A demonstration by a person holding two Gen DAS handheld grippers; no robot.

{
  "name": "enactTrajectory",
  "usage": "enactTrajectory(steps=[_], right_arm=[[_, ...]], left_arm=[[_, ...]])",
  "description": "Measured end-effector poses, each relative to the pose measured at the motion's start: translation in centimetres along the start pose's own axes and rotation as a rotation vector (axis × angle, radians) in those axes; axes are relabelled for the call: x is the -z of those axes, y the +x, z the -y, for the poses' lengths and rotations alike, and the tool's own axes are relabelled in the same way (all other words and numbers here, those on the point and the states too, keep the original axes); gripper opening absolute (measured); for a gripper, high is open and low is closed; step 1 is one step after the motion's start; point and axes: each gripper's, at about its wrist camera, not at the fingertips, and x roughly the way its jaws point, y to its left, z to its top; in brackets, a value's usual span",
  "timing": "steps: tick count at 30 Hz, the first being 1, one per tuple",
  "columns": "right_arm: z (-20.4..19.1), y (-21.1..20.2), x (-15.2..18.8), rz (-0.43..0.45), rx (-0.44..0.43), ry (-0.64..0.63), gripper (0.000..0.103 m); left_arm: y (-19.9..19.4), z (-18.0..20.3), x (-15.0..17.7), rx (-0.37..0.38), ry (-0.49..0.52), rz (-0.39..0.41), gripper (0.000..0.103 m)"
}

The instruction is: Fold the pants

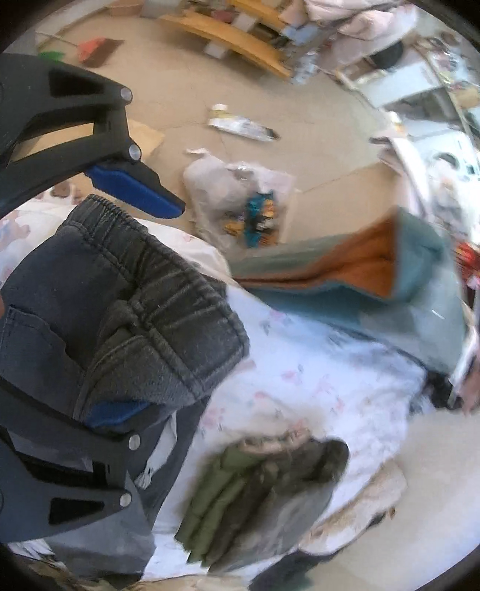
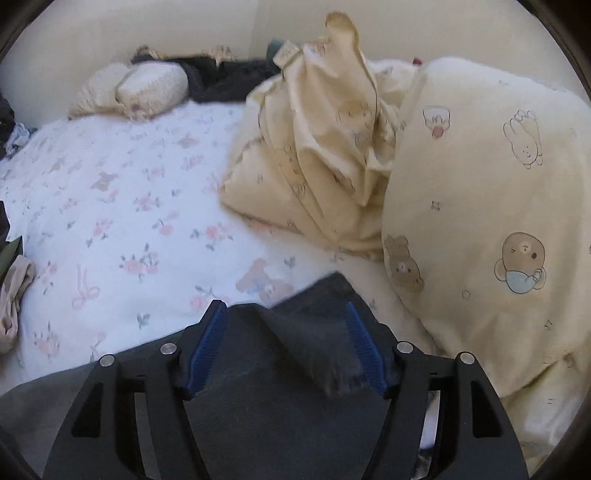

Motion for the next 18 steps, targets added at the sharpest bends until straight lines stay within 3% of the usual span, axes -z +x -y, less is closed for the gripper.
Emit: enactTrajectory(steps=[3,8,12,18], right_arm=[[-2.1,-1.4,0.8,0.015,-0.095,-0.088,0.069],[-9.7,-3.8,5.1,-0.010,-0.264,-0.260,0.069],[-14.8,-5.4,8.5,-0.031,-0.346,-0.341,0.069],[-18.5,-8.0,10.8,-0.036,-0.427,-0.374,0.069]], left_arm=[[4.0,-1.3,-0.5,0.062,-0.080,-0.141,0.086],[8.3,-1.9,-2.9,0.196,-0.133,-0.230,0.087],[8.0,0.7,-2.8,0.138,0.043,-0.145,0.096],[0.4,1.3,-2.1,0.088,0.152,0.117,0.097]])
